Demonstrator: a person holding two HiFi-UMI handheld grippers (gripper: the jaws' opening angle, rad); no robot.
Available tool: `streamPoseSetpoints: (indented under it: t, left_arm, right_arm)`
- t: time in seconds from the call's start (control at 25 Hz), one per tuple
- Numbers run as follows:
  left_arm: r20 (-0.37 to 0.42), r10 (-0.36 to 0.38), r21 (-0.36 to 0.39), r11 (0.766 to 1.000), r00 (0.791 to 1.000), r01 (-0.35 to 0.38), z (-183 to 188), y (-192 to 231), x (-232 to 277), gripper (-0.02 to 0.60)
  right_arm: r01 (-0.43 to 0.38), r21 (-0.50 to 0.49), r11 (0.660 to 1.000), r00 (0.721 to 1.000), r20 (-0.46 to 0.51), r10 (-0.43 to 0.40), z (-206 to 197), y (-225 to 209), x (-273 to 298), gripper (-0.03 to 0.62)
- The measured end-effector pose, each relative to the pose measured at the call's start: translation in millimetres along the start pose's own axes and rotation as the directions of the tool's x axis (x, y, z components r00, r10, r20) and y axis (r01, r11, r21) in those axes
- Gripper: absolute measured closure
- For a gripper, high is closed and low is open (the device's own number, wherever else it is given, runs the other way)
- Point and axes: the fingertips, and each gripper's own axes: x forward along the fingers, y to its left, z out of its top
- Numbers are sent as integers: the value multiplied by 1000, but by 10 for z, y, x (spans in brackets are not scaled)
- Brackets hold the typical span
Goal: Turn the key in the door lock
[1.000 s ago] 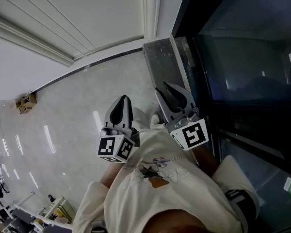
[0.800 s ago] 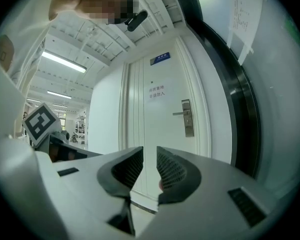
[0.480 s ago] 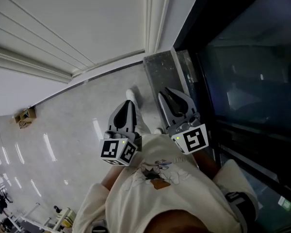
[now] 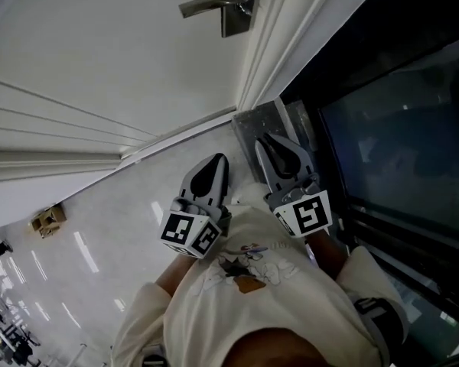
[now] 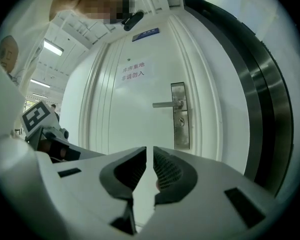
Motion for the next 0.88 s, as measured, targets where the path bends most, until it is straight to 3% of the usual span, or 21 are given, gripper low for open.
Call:
streamPoseSetpoints:
  t: [0.16,0.36,0.44,0.52,0.56,0.6,0.68,0.72,0.88]
  left_arm:
    - [-21,-88,-16,996,996,88,231,127,435,575]
    - [0,-108,17,994,994,108,530,240,764,575]
    - [-2,-120,-23,993,993,119,558,293,887,574]
    - [1,-173,-139,975,985,171,564,320,1030,574]
    - [15,-216,-223,951,976,214,587,324,1114,574]
    - [43,-262,-317,912,964,262,633,329,1204,574]
    - [128,-333,-461,814,934,353,776,336,1375,535]
    - [169,-355,-496,776,919,391,860,335,1455,517]
    - [300,-418,-548,660,857,514,1155,331,1772,451]
  right_arm:
    - [35,-15,999,999,-5,-35,94,-145,290,548]
    - [59,-40,997,998,10,-59,224,-347,528,546]
    - [59,-28,998,998,17,-58,238,-415,615,546]
    - [57,-18,998,998,23,-57,249,-480,676,547]
    - [58,-15,998,998,27,-57,260,-516,700,546]
    - [60,-14,998,998,34,-59,276,-554,719,546]
    - [66,-14,998,997,47,-65,304,-626,732,547]
    - [70,-16,997,996,48,-69,310,-660,724,548]
    - [91,-11,996,995,49,-91,314,-793,675,548]
